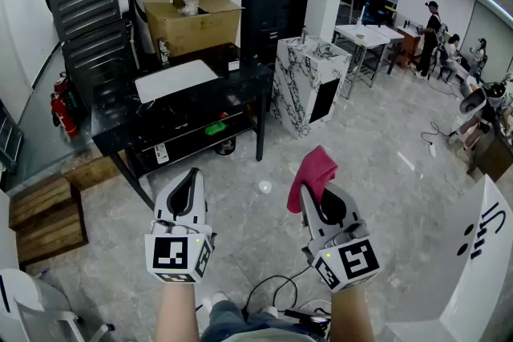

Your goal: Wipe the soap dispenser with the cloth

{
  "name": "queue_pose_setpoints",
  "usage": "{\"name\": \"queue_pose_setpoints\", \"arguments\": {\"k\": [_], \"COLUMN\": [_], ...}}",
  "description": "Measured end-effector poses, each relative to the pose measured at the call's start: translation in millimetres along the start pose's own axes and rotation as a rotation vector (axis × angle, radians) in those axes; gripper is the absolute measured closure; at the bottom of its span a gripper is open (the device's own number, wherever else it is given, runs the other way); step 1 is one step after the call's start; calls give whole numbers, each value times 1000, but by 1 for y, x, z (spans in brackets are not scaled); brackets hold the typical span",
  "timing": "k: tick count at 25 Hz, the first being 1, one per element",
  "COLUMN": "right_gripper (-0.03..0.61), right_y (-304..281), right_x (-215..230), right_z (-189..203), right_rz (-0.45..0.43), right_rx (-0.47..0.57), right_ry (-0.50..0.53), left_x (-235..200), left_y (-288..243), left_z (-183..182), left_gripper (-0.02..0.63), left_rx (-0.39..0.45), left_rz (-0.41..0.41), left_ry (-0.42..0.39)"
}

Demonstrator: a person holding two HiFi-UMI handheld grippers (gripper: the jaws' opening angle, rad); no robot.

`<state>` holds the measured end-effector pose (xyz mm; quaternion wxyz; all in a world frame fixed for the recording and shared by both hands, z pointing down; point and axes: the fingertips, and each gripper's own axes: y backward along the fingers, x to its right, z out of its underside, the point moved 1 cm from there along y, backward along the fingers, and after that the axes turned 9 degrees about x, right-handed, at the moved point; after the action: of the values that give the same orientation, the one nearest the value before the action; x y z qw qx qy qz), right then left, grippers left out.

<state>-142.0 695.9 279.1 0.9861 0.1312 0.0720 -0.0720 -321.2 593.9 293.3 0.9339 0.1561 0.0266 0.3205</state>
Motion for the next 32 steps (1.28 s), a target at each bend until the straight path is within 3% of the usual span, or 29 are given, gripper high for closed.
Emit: {"name": "queue_pose_setpoints", "arguments": {"k": [8, 16, 21, 27, 32], "right_gripper": [531, 529, 529, 529, 529], "right_y": [37, 7, -43, -142, -224], "right_x": [14, 28, 47, 64, 81], "right_z": [10, 27, 47, 74, 95], "right_rz": [-32, -74, -69, -76, -58], "right_rx": [-16, -4, -10, -17, -34], "right_ry": [-24, -25, -19, -30, -37], "left_x": [46, 32, 11, -30, -71], "left_y": [15, -17, -64, -145, -216], "left_z": [3, 17, 42, 71, 99], "left_gripper": [600, 600, 598, 591, 589], "left_rx": [-12, 10, 16, 23, -20], "left_rz": [-7, -64, -37, 51, 119], "left_ry": [-13, 26, 50, 13, 128]}}
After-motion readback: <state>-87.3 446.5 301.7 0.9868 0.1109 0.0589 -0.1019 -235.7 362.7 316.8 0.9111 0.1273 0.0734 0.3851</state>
